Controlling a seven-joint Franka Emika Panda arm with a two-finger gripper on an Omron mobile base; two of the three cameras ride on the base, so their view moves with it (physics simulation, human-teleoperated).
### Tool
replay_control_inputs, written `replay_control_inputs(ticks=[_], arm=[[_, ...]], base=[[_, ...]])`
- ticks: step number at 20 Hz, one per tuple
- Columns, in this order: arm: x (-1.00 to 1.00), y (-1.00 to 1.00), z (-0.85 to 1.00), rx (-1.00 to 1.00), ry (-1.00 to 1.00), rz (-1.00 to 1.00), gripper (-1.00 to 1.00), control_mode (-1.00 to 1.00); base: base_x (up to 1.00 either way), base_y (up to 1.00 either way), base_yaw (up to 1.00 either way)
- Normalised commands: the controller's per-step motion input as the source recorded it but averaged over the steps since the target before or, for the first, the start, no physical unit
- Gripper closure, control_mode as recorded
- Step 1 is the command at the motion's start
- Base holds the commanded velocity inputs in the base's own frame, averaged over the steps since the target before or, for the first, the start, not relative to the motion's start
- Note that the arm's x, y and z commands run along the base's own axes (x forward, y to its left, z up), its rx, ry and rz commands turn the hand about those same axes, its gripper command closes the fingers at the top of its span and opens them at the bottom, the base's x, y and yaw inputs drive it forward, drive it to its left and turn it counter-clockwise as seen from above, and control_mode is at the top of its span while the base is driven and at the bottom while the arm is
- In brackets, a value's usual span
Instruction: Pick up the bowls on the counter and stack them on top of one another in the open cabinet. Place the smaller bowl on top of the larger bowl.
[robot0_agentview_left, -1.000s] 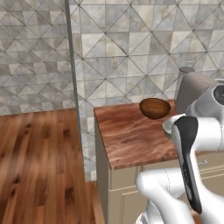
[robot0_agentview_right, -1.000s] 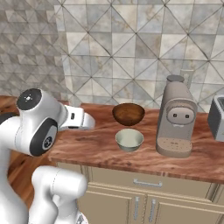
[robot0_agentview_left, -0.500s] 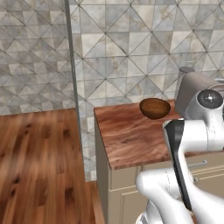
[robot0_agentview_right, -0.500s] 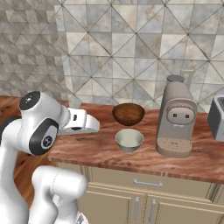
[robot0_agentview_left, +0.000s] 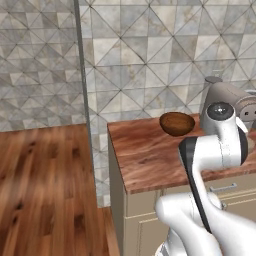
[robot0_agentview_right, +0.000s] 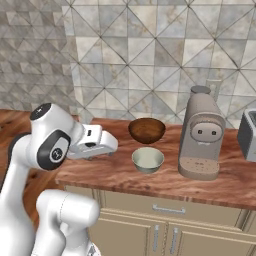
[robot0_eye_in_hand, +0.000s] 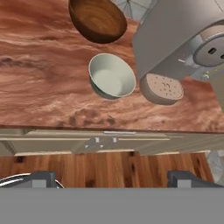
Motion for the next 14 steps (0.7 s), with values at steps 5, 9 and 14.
replay_control_inputs(ticks=[5, 9, 14], arm=[[0.03, 0.00, -0.12, 0.02, 0.04, 0.00, -1.00, -1.00], [0.03, 0.00, -0.09, 0.07, 0.05, 0.00, -1.00, -1.00], [0.13, 0.00, -0.09, 0.06, 0.04, 0.00, -1.00, -1.00]], base=[[0.00, 0.00, 0.00], [0.00, 0.00, 0.00], [0.00, 0.00, 0.00]])
